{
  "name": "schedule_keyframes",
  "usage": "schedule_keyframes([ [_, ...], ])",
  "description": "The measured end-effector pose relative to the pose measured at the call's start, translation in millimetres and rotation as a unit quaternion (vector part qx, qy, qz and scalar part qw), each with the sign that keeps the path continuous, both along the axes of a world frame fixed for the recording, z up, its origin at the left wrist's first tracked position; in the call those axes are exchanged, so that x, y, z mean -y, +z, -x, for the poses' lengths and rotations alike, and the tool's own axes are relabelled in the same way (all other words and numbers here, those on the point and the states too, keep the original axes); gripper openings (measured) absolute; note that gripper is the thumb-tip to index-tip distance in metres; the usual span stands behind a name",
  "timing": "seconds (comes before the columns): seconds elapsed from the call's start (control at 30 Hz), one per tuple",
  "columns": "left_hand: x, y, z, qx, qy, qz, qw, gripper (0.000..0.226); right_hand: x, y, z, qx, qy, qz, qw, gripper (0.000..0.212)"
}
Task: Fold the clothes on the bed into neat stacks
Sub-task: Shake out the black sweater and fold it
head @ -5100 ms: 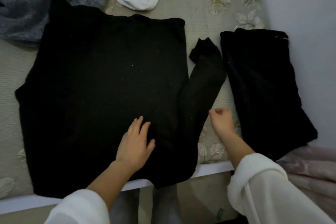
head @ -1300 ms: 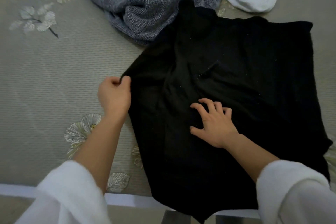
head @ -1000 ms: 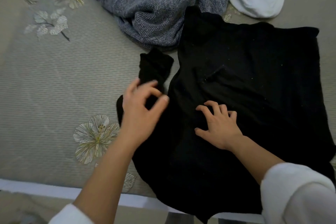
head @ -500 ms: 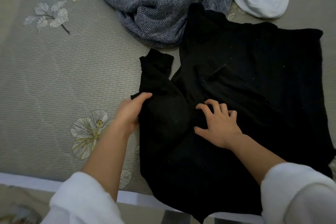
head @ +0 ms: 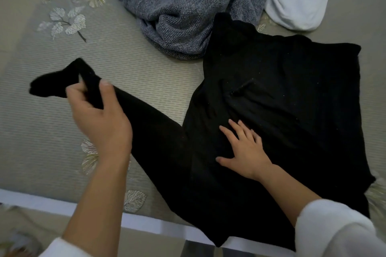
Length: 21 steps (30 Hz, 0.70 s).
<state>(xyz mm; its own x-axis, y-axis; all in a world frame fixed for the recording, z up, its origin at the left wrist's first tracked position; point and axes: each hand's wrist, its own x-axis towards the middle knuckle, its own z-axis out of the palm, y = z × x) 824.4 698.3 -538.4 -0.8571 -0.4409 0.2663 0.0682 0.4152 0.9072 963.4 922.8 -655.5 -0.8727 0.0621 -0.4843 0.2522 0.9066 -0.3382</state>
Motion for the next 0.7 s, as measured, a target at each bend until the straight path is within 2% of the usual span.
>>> schedule_keyframes([
  [0.1, -34, -4, -25, -0.036, -0.112, 0.070, 0.991, 0.010, -5, 5, -5, -0.144, -0.119, 0.090, 0.978, 0.060],
  [0.17, -63, -9, -49, -0.053, -0.258, 0.106, 0.959, 0.013, -13, 10, -7, -0.184, -0.284, 0.182, 0.923, 0.031],
  [0.2, -77, -13, -61, -0.049, -0.355, 0.118, 0.926, 0.014, -20, 13, -8, -0.175, -0.388, 0.262, 0.866, 0.016],
  [0.23, -89, -21, -74, -0.035, -0.452, 0.145, 0.880, 0.013, -27, 18, -8, -0.152, -0.485, 0.350, 0.787, 0.011],
  [0.3, -102, -40, -100, 0.043, -0.591, 0.249, 0.766, 0.023, -47, 25, -13, -0.096, -0.611, 0.473, 0.627, 0.020],
  [0.33, -102, -50, -111, 0.103, -0.617, 0.315, 0.714, 0.037, -58, 26, -18, -0.083, -0.642, 0.494, 0.580, 0.025],
  [0.37, -99, -61, -121, 0.162, -0.619, 0.373, 0.672, 0.050, -68, 27, -24, -0.075, -0.660, 0.498, 0.558, 0.030],
  [0.4, -93, -70, -129, 0.210, -0.607, 0.415, 0.644, 0.060, -76, 28, -28, -0.070, -0.668, 0.493, 0.553, 0.033],
  [0.43, -85, -77, -136, 0.242, -0.588, 0.442, 0.633, 0.065, -81, 28, -31, -0.066, -0.670, 0.486, 0.558, 0.034],
  [0.53, -67, -79, -143, 0.251, -0.526, 0.486, 0.652, 0.069, -88, 26, -28, -0.048, -0.636, 0.457, 0.620, 0.030],
  [0.57, -62, -79, -145, 0.239, -0.514, 0.490, 0.662, 0.069, -87, 27, -24, -0.048, -0.618, 0.440, 0.650, 0.038],
  [0.6, -57, -80, -146, 0.221, -0.504, 0.492, 0.675, 0.071, -85, 27, -18, -0.060, -0.596, 0.407, 0.689, 0.054],
  [0.63, -53, -81, -147, 0.219, -0.506, 0.493, 0.672, 0.071, -82, 28, -11, -0.083, -0.565, 0.352, 0.741, 0.071],
  [0.7, -50, -82, -149, 0.231, -0.518, 0.495, 0.658, 0.072, -76, 25, 2, -0.123, -0.449, 0.184, 0.866, 0.092],
])
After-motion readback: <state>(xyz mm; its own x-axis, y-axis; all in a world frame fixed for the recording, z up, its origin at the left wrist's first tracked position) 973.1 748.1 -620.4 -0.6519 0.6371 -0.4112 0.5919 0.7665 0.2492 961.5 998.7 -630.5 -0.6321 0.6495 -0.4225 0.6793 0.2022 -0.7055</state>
